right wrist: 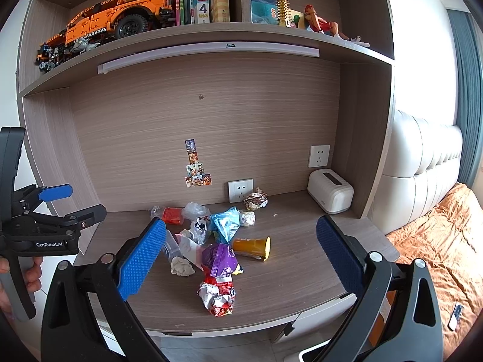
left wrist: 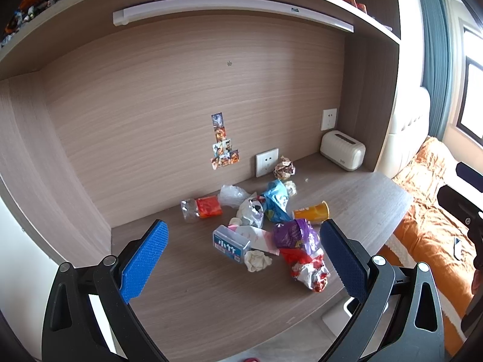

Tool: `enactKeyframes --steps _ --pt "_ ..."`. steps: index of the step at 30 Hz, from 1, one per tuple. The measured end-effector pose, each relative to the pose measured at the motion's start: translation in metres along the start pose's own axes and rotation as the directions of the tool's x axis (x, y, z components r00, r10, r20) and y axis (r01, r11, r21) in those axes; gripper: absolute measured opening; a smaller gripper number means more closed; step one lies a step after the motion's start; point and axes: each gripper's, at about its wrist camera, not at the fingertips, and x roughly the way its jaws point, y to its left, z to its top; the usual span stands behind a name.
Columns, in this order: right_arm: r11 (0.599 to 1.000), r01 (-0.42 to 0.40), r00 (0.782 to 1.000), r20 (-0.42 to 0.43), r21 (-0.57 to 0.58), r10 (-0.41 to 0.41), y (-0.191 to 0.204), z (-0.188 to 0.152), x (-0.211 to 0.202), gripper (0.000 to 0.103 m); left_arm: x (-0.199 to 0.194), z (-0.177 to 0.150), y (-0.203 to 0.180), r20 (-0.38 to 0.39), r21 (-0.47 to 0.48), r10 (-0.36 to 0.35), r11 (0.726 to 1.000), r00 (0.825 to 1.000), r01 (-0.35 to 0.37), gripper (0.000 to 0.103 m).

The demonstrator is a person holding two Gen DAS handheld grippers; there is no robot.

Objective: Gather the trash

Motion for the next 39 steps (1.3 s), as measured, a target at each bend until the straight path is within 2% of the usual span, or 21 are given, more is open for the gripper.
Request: enactKeyframes --steps 14,19,23,27,32,39 --pt "1.000 -0.009 1.000 0.005 0.004 0.009 -0.001 0.000 0.009 0.099 0.011 0.002 -0.001 -0.023 0.000 0.002 1.000 1.000 -0.002 0.099" --pt "0.999 0.014 0.999 0.041 -0.042 -0.012 0.008 -0.007 0.014 0.099 0.021 -0.001 0.001 -0.035 0.001 0.001 1.000 0.999 -0.001 0.099" --pt "0.998 0.020 1.000 0.023 -0.061 -0.018 0.014 -0.013 0.026 0.099 0.032 -0.007 0.003 -0.043 0.003 -0.014 1.000 0.999 0.014 0.099" --pt "0.999 -0.005 0.999 -0.033 -0.052 0.003 0.019 -0.024 0.045 0.099 0.046 -0.018 0.004 -0.050 0.010 -0.027 1.000 0.998 0.027 0.099" --pt "0.999 -0.013 0.994 -0.106 -0.046 0.008 0.028 -0.045 0.076 0.099 0.071 -0.031 0.005 -0.067 0.059 -0.008 0.998 0.998 0.012 0.099" --pt "1.000 -0.009 0.977 -0.213 -0.012 0.006 0.034 -0.084 0.120 0.099 0.118 -0.059 0.001 -0.088 0.129 -0.073 0.988 0.993 0.085 0.099"
